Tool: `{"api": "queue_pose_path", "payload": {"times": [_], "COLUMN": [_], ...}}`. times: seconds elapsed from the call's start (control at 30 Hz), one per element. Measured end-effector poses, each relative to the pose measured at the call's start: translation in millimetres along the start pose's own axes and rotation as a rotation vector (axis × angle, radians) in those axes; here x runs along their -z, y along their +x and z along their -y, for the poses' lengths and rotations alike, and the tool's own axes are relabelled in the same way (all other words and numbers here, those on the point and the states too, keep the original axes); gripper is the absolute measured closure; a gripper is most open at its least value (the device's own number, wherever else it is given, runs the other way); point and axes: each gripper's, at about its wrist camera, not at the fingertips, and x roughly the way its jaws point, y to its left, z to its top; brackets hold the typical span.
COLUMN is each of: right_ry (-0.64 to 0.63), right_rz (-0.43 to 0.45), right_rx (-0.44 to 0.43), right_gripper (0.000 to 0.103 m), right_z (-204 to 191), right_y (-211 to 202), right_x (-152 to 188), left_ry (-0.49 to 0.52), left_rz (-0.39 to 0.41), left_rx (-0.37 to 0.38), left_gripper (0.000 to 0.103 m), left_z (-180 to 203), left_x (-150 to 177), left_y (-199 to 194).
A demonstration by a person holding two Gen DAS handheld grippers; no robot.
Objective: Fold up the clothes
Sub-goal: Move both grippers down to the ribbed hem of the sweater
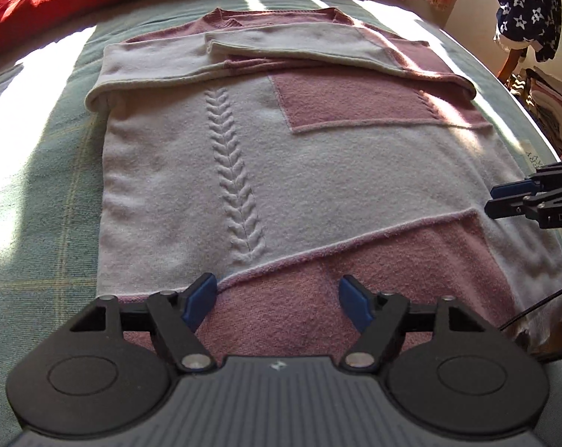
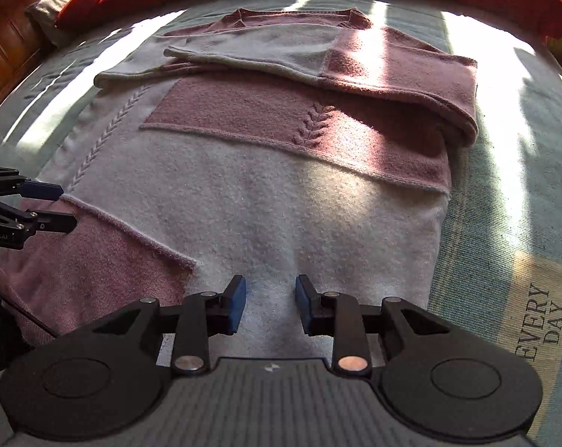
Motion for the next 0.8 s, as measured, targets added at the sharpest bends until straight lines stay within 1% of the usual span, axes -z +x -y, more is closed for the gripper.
{"api": "queue_pose_path", "payload": {"times": [0.07, 0.13, 0.17, 0.23, 0.37, 0.47, 0.53, 0.6, 0.7, 0.8], "right_ry": [0.016, 0.014, 0.007, -0.008, 0.028, 0.033, 0.001, -0.032, -0.067, -0.079], "right_rz": [0.018, 0.032, 0.038, 0.048, 0.074, 0.101, 0.126, 0.152, 0.195, 0.227], "right_rx": [0.015, 0.027, 0.028, 0.027, -0.006, -0.018, -0.006, 0.013, 0.033, 0.052], "right_gripper": [0.064, 0.061, 0.059, 0.058, 0.056, 0.048, 0.041, 0.038, 0.037, 0.036], "right_z": [-2.9, -5.4, -6.0, -6.6, 0.7, -1.0, -7.8, -14.3, -19.7, -24.0], "right_y": [0.7, 2.2, 2.1, 1.5, 0.5, 0.9, 2.1, 1.8, -1.1, -9.2], "right_x": [2.7, 4.6, 5.3, 6.6, 9.8, 12.7, 16.6, 20.9, 29.4, 43.3], "left_ry": [0.021, 0.055, 0.07, 0.07, 0.077, 0.082, 0.079, 0.095, 0.108, 0.093], "left_rz": [0.006, 0.014, 0.019, 0.037, 0.083, 0.11, 0.132, 0.164, 0.219, 0.269], "left_rx": [0.016, 0.024, 0.028, 0.033, 0.018, 0.014, 0.015, 0.011, 0.001, -0.027], "left_gripper": [0.025, 0.019, 0.018, 0.015, 0.013, 0.013, 0.013, 0.013, 0.013, 0.013], "left_z": [-0.8, 0.3, 0.8, 0.5, 4.0, 4.3, 3.5, 3.5, 4.8, 8.3], "left_x": [0.5, 0.8, 1.1, 2.7, 9.7, 13.4, 15.5, 19.6, 29.2, 42.5], "left_y": [1.0, 3.1, 4.1, 5.6, 6.2, 5.7, 5.6, 5.3, 3.4, -2.7]}}
